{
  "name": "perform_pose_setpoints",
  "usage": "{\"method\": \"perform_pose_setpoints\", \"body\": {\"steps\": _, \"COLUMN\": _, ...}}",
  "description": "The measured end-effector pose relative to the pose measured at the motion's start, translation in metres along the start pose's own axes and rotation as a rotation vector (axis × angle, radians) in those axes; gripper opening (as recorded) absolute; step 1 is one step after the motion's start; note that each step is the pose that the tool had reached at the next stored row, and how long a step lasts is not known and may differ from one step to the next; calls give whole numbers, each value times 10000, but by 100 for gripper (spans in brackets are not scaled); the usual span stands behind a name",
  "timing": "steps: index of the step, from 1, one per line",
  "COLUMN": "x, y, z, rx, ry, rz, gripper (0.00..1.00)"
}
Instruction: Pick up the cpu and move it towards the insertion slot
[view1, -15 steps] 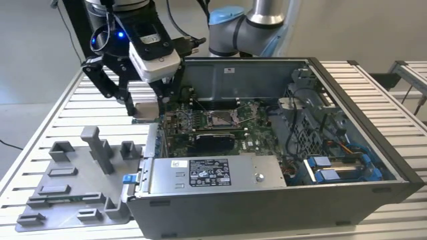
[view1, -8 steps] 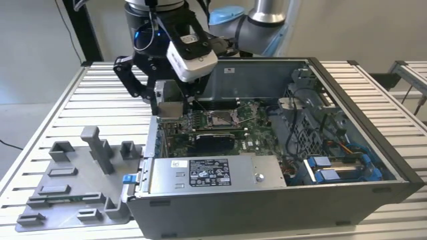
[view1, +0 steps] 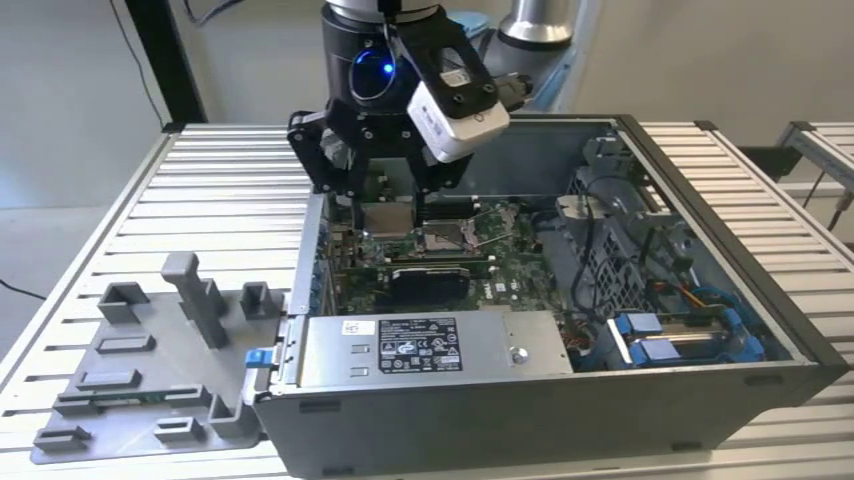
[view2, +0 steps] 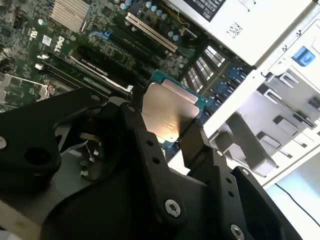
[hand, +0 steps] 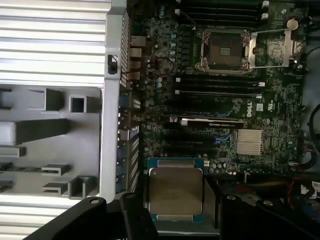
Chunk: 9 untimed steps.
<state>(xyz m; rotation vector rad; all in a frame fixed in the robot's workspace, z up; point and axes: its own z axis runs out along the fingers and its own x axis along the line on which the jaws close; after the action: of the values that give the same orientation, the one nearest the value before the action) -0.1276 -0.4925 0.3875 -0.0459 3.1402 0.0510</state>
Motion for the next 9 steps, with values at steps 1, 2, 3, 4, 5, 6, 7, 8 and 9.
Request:
{"method": "perform_pose_setpoints", "body": {"steps": 1, "x": -46, "y": -2, "z": 0, "rx": 1, "ry": 1, "rz": 0, "gripper": 0}}
{"method": "perform_pose_setpoints", "body": {"steps": 2, "x": -93, "y": -3, "z": 0, "rx": 0, "ry": 2, "rz": 0, "gripper": 0}}
{"method": "perform_pose_setpoints", "body": {"steps": 3, "x": -139, "y": -4, "z": 0, "rx": 1, "ry": 3, "rz": 0, "gripper": 0}}
{"method": "perform_pose_setpoints", "body": {"steps": 4, "x": -184, "y": -6, "z": 0, "rx": 0, "ry": 3, "rz": 0, "gripper": 0}}
{"method": "perform_pose_setpoints", "body": {"steps": 5, "x": -233, "y": -7, "z": 0, "rx": 0, "ry": 4, "rz": 0, "gripper": 0}}
{"method": "perform_pose_setpoints", "body": {"steps": 6, "x": -272, "y": -8, "z": 0, "rx": 0, "ry": 5, "rz": 1, "gripper": 0}}
{"method": "perform_pose_setpoints", "body": {"steps": 7, "x": -318, "y": -9, "z": 0, "rx": 0, "ry": 5, "rz": 0, "gripper": 0}}
{"method": "perform_pose_setpoints", "body": {"steps": 8, "x": -359, "y": -11, "z": 0, "rx": 0, "ry": 6, "rz": 0, "gripper": 0}}
{"method": "perform_pose_setpoints", "body": {"steps": 9, "x": -397, "y": -12, "z": 0, "rx": 0, "ry": 6, "rz": 0, "gripper": 0}}
